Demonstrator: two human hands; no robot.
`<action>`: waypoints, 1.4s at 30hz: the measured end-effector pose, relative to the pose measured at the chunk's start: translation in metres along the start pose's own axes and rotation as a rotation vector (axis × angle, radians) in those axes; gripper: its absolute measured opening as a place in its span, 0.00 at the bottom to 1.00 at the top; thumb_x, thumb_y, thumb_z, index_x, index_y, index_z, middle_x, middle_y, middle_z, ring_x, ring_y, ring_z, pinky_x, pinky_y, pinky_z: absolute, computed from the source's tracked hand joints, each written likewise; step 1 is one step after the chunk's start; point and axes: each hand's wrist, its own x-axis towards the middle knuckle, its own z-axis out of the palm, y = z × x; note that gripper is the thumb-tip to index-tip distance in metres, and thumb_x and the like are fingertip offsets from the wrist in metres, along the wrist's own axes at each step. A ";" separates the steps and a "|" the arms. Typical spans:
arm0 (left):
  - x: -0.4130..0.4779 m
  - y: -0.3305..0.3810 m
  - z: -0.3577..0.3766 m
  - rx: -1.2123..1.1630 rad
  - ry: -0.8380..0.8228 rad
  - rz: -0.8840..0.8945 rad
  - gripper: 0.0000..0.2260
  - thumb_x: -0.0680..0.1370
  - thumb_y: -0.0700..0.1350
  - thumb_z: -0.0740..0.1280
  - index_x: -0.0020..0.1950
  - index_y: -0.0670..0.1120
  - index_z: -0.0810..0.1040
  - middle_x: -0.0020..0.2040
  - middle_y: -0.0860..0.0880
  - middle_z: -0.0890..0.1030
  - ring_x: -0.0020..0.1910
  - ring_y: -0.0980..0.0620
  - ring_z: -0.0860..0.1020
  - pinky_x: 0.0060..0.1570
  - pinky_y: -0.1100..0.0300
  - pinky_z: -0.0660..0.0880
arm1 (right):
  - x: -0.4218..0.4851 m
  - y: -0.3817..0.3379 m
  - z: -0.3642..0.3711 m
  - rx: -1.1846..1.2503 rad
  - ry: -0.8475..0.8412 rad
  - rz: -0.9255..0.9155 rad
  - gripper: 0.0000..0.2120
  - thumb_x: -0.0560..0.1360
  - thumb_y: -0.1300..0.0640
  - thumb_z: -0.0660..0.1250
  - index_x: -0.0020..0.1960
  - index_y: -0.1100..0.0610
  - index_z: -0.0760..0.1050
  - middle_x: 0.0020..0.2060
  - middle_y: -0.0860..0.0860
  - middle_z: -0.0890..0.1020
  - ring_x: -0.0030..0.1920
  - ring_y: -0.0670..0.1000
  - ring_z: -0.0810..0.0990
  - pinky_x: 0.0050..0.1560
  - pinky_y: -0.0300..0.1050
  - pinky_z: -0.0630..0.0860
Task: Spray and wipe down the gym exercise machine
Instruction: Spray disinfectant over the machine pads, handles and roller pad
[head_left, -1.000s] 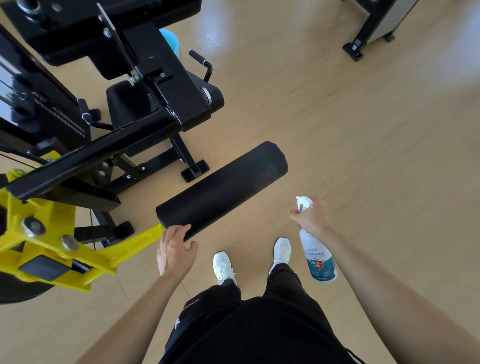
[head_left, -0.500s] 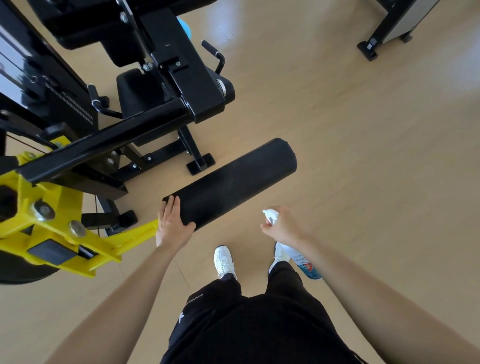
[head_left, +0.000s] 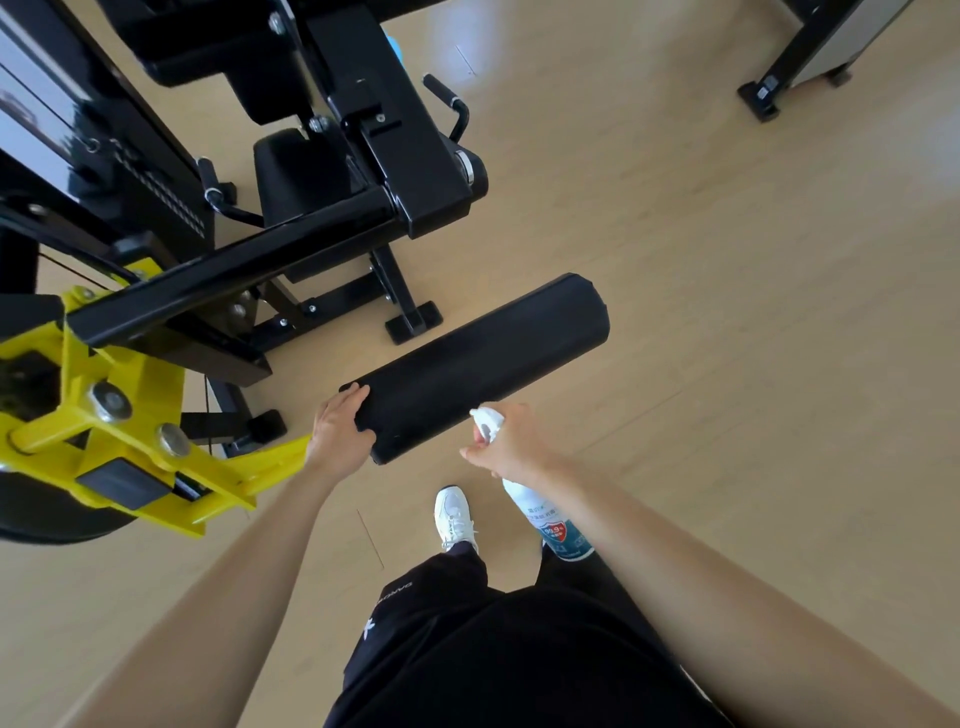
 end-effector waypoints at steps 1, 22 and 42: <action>0.000 -0.001 0.000 0.015 -0.005 0.005 0.33 0.78 0.35 0.67 0.82 0.47 0.63 0.82 0.48 0.63 0.80 0.45 0.58 0.79 0.47 0.58 | 0.001 0.001 -0.003 0.003 -0.002 0.008 0.14 0.72 0.53 0.77 0.48 0.59 0.77 0.39 0.55 0.81 0.36 0.58 0.86 0.42 0.52 0.86; -0.037 0.021 0.025 -0.035 0.313 0.092 0.16 0.76 0.37 0.68 0.63 0.45 0.83 0.60 0.46 0.82 0.60 0.43 0.78 0.52 0.52 0.76 | 0.042 0.091 -0.066 0.444 0.318 0.513 0.28 0.71 0.49 0.78 0.62 0.54 0.65 0.39 0.51 0.81 0.25 0.49 0.79 0.39 0.44 0.77; -0.034 0.027 0.033 0.181 0.152 0.016 0.30 0.77 0.43 0.69 0.79 0.47 0.69 0.77 0.50 0.70 0.76 0.45 0.64 0.65 0.46 0.76 | 0.033 0.037 -0.025 0.119 0.076 0.277 0.19 0.75 0.51 0.73 0.60 0.57 0.70 0.42 0.50 0.78 0.28 0.48 0.79 0.31 0.39 0.76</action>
